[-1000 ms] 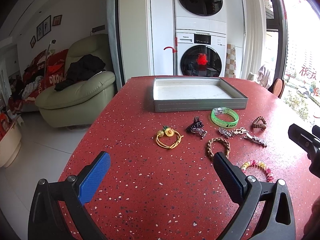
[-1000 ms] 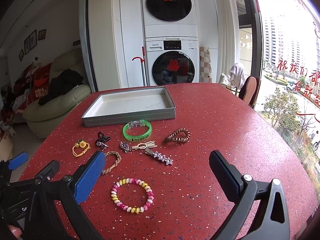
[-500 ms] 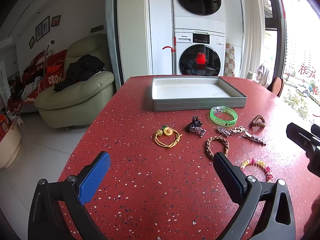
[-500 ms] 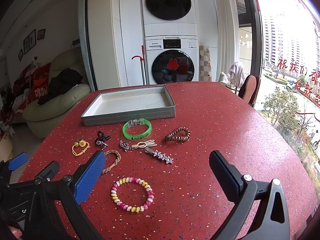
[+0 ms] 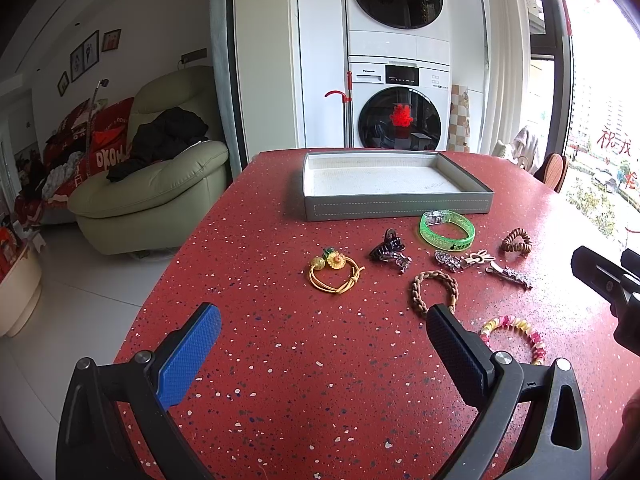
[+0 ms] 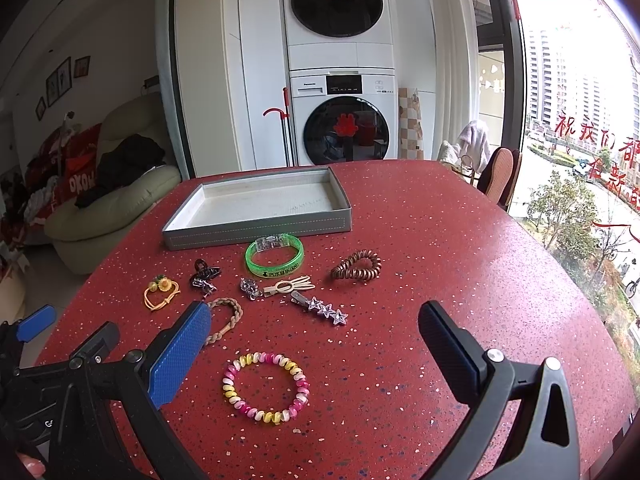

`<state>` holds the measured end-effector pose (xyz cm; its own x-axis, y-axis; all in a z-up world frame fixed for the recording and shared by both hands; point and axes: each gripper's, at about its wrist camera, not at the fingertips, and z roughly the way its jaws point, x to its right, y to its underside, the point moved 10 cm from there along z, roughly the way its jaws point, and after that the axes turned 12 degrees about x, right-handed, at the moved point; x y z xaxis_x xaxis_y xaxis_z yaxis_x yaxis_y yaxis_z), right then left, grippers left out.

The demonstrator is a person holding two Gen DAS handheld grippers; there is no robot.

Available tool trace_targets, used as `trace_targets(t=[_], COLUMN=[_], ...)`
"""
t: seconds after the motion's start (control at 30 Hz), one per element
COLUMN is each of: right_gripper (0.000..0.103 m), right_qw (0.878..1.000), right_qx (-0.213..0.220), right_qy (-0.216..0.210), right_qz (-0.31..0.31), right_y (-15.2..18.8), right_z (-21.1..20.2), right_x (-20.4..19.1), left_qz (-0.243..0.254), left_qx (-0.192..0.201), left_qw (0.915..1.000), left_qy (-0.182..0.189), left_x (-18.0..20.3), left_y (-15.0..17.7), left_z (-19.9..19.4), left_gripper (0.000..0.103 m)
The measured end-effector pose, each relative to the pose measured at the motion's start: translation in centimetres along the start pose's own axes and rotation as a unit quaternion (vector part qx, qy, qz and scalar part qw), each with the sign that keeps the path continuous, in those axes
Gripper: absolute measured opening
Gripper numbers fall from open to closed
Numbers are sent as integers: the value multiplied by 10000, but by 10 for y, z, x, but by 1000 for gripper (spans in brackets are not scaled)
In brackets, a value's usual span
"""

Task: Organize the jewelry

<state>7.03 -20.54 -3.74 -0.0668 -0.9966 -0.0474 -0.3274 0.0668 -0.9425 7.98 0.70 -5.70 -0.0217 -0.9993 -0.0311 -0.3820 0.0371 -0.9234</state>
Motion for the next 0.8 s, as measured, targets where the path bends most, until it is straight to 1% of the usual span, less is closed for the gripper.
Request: trace_targets(t=[0.8], right_gripper=[103], right_qw=[10000], right_qx=[-17], right_qy=[-4], right_qz=[-12], right_y=[2], right_z=[1], right_x=[-1], left_qz=[4], left_qx=[-43], left_qw=[10000], left_qy=[6], left_x=[1], left_y=[1], left_z=[2], left_gripper=[103])
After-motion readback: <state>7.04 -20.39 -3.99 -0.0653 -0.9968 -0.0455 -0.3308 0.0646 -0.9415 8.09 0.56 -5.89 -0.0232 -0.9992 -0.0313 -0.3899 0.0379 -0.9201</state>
